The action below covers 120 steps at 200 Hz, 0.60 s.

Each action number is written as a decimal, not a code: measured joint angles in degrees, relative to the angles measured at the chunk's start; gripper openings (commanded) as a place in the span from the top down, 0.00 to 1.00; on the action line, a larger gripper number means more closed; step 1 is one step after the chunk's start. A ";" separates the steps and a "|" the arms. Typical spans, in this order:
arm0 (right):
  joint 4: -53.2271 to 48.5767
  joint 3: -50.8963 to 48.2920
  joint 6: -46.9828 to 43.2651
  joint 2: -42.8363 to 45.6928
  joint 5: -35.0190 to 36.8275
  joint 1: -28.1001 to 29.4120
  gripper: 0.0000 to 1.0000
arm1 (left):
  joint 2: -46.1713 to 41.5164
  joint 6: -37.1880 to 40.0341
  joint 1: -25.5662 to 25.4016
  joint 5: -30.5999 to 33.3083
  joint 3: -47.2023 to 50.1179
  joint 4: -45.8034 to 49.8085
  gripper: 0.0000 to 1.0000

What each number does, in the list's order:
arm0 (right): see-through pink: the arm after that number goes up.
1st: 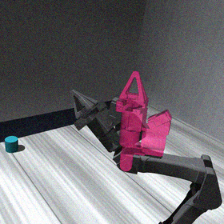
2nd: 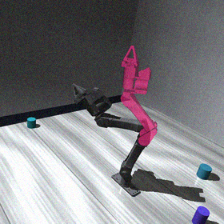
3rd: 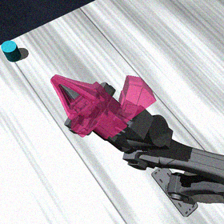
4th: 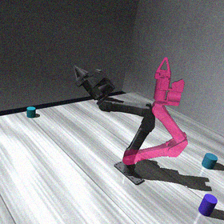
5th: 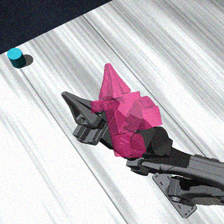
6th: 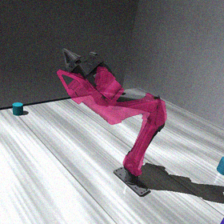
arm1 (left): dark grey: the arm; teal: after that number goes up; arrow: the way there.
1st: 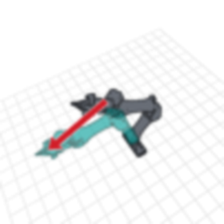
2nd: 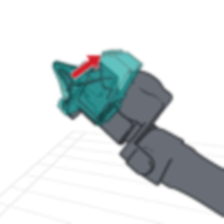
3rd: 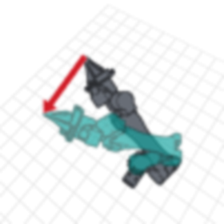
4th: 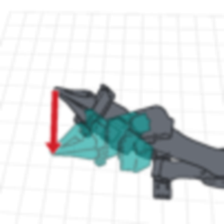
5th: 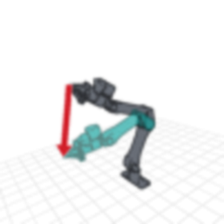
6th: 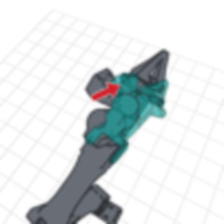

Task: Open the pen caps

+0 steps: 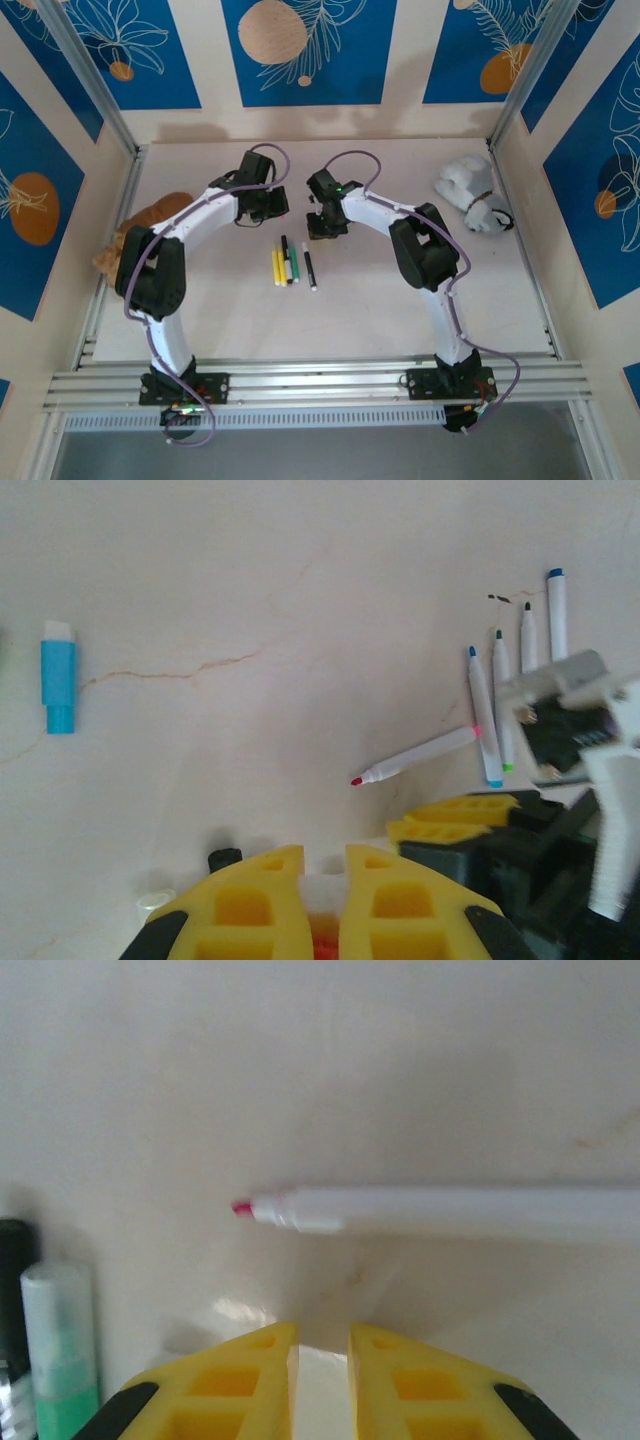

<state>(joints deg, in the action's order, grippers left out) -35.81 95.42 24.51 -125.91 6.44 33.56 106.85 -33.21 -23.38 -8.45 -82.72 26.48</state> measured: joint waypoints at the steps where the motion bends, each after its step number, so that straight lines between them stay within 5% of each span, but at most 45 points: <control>1: 0.00 -0.13 0.00 0.11 -0.04 -0.02 0.78 | 0.13 0.09 0.02 0.02 -0.11 0.07 1.00; 120: 1.07 -1.49 0.59 6.73 -2.01 -1.29 0.73 | 24.81 8.28 1.09 11.63 -26.84 18.36 1.00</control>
<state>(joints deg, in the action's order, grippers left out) -34.74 93.93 25.10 -119.17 4.43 32.27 131.66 -24.93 -22.28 3.18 -109.56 44.84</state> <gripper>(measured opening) 0.239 0.072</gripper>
